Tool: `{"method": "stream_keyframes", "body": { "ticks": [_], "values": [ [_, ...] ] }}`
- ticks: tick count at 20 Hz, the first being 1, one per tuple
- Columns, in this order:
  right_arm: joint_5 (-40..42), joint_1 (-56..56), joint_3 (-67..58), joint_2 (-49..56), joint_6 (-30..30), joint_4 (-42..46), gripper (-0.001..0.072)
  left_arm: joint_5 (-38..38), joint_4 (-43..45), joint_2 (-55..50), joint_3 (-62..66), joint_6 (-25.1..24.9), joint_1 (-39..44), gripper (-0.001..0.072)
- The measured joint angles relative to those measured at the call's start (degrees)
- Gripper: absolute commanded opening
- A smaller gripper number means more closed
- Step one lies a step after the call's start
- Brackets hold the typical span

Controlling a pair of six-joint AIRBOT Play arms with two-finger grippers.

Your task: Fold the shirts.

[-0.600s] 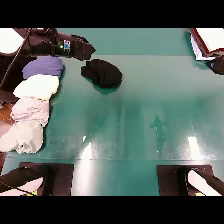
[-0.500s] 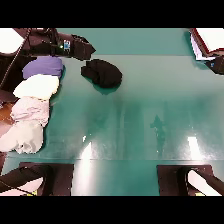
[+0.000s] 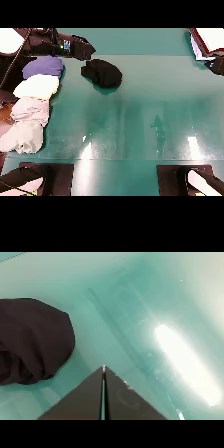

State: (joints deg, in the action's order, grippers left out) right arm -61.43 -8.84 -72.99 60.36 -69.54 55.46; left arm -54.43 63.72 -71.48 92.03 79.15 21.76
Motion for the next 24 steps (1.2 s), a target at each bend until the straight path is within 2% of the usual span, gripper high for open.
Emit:
{"method": "stream_keyframes", "body": {
  "ticks": [1,2,3,8,11,13,17,18,20,21,24],
  "values": [
    [0.00,0.00,0.00,0.02,0.00,0.00,0.0014,0.04,-0.17,-0.04,-0.02,0.02,0.00,0.0275],
    [0.00,0.00,0.00,0.00,0.00,-0.04,0.0015,0.42,-0.17,-0.17,-0.02,0.04,0.02,0.0624],
    [0.00,0.00,0.00,0.00,0.00,-0.20,0.0015,0.98,0.09,-0.46,-0.11,0.39,0.02,0.0645],
    [-0.61,0.09,0.00,-0.09,-0.02,-0.46,0.0015,4.09,5.95,-8.17,-0.33,6.64,-1.73,0.0646],
    [-1.27,0.11,0.00,-0.09,-0.02,-0.46,0.0015,5.49,3.54,-17.59,-0.35,7.78,-3.98,0.0646],
    [-1.40,0.11,0.00,-0.09,-0.02,-0.46,0.0015,7.06,-0.35,-23.69,-0.24,6.47,-5.01,0.0646],
    [-1.68,0.15,0.00,-0.09,-0.02,-0.48,0.0015,11.41,-7.93,-32.02,-0.11,3.21,-5.64,0.0639],
    [-1.70,0.17,0.00,-0.09,-0.02,-0.48,0.0015,12.59,-9.20,-33.16,-0.02,2.75,-5.79,0.0490],
    [-1.70,0.17,0.00,-0.09,-0.02,-0.48,0.0015,14.03,-10.60,-34.53,0.61,2.14,-5.84,0.0083],
    [-1.70,0.17,0.00,-0.09,-0.02,-0.46,0.0015,14.34,-11.17,-34.95,1.46,1.86,-5.84,0.0029],
    [-1.90,0.17,-1.64,-0.15,-0.07,-0.44,0.0015,11.13,-11.76,-35.30,7.21,-0.20,-6.03,0.0027]
  ]
}}
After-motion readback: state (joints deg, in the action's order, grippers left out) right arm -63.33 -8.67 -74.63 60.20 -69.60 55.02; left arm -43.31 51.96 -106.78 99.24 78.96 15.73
